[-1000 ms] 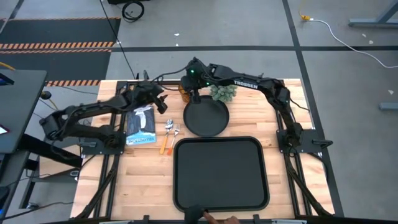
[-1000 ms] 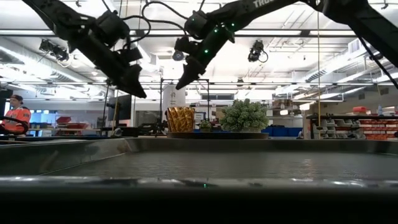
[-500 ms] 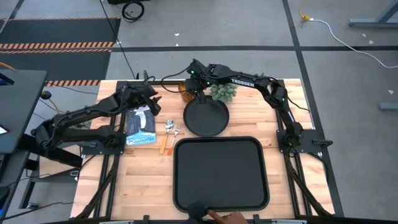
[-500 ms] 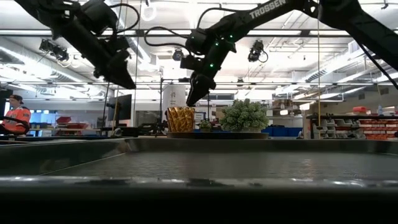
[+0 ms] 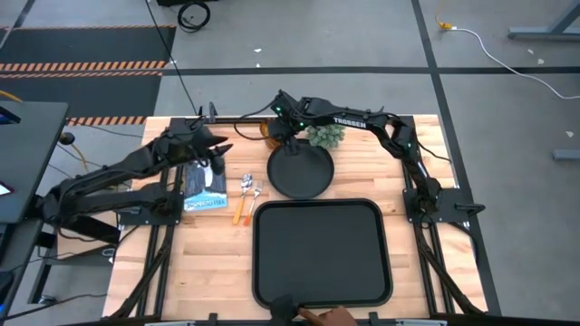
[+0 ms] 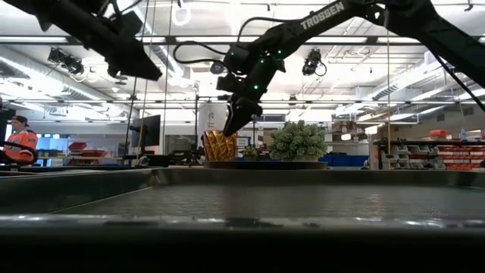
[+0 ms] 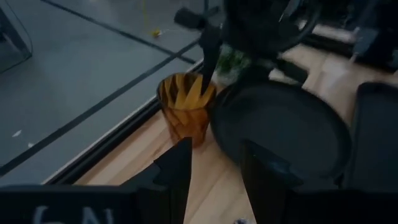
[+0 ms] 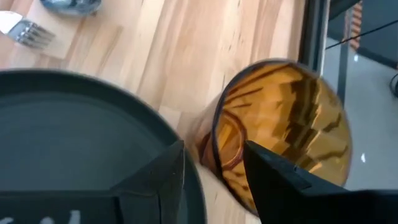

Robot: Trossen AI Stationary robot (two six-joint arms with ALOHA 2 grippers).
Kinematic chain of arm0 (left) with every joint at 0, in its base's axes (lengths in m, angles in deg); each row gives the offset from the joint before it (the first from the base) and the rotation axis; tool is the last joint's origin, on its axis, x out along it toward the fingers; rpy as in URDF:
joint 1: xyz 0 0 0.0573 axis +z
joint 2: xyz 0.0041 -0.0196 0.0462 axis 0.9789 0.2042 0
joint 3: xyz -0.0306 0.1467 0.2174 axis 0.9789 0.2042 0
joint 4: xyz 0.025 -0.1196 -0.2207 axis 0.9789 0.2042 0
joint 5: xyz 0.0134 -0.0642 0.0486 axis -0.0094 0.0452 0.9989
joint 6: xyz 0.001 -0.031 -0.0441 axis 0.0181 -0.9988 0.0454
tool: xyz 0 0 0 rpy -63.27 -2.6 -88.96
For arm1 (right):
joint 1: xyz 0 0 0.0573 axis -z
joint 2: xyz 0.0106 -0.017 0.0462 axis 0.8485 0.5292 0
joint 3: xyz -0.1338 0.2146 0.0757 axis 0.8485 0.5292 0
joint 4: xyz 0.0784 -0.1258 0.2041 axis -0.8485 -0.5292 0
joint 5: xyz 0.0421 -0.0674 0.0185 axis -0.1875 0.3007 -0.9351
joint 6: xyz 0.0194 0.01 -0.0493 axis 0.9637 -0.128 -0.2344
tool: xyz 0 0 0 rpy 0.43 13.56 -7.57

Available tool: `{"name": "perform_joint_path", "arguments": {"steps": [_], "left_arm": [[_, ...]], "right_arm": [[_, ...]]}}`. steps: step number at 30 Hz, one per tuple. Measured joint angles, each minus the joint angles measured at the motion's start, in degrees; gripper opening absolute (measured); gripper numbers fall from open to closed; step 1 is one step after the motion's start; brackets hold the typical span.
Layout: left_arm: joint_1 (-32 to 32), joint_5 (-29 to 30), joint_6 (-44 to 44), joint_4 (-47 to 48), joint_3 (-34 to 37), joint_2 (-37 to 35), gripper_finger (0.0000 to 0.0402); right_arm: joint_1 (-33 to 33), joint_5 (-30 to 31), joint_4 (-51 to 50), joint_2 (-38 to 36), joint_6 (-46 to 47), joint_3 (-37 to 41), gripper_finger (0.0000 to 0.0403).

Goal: Pick and place plate/cup/fork/spoon on tray
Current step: Put the orange cup in the top right corner of the black tray

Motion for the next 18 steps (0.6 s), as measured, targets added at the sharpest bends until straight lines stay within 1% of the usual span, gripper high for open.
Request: {"name": "perform_joint_path", "arguments": {"steps": [2,4,7,18], "left_arm": [[-0.6,0.02,-0.29,0.39,-0.02,-1.2,0.0142],[-1.11,0.02,-0.52,0.15,-0.02,-2.27,0.0142],[-2.05,0.02,-0.94,0.21,-0.02,-3.25,0.0142],[-4.63,0.02,-1.76,-0.1,-0.02,-3.13,0.0142]], "right_arm": [[-0.04,0.01,1.76,-0.03,0.04,0.98,0.017],[-0.04,-0.02,1.33,0.0,0.65,1.16,0.0167],[0.29,-0.63,1.88,-0.02,1.17,1.09,0.0155],[0.79,-1.92,1.93,-0.02,1.31,1.09,0.008]]}}
